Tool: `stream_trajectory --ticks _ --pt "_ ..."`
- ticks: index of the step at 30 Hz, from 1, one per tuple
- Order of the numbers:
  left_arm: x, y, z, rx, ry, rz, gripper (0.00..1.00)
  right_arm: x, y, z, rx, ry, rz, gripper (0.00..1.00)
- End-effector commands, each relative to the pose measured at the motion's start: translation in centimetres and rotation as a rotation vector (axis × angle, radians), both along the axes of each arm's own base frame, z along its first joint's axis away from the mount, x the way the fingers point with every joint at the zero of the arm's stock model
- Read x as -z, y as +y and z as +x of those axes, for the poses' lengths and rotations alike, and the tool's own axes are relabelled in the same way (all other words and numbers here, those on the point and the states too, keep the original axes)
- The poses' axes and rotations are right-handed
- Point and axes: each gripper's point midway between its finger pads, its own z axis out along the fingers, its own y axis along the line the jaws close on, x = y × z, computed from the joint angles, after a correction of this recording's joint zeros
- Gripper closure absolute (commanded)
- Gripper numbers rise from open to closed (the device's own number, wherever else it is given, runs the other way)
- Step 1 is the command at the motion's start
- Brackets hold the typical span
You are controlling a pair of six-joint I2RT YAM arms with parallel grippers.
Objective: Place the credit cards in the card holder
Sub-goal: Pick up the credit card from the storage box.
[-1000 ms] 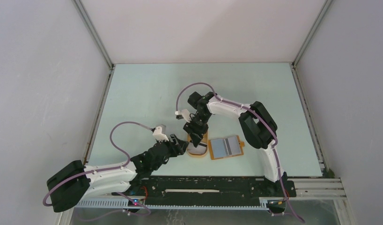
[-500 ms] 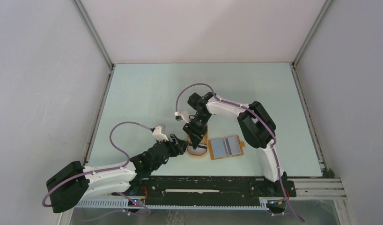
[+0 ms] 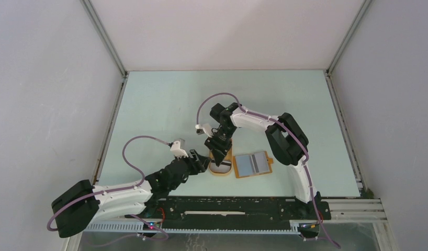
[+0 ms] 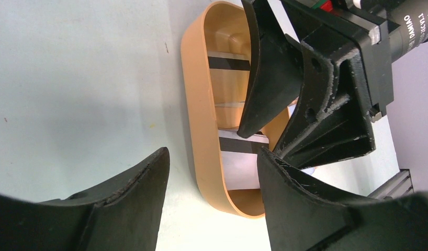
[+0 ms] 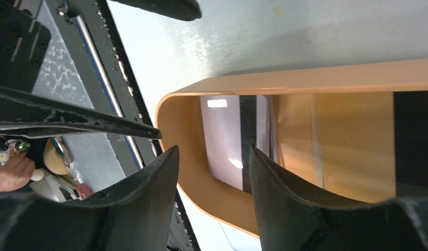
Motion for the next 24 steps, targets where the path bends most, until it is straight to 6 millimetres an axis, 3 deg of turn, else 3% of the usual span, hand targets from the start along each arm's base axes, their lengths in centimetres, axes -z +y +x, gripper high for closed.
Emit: stream_trajectory --ticks 1,8,18,24 --pt "-0.2 0.0 0.2 -0.009 -0.006 -0.016 0.33 -0.7 0.5 2.2 0.022 -0.104 0.001 0.39" --pt "-0.1 -0.2 0.2 -0.001 -0.004 -0.012 0.33 0.0 0.1 2.5 0.02 -0.128 -0.025 0.38" --pt "-0.1 -0.3 0.2 0.004 -0.003 -0.017 0.34 0.3 0.5 0.0 -0.039 -0.041 -0.008 0.39" --pt "-0.1 -0.2 0.1 0.004 -0.003 -0.019 0.34 0.6 0.4 -0.4 -0.048 -0.027 -0.018 0.4"
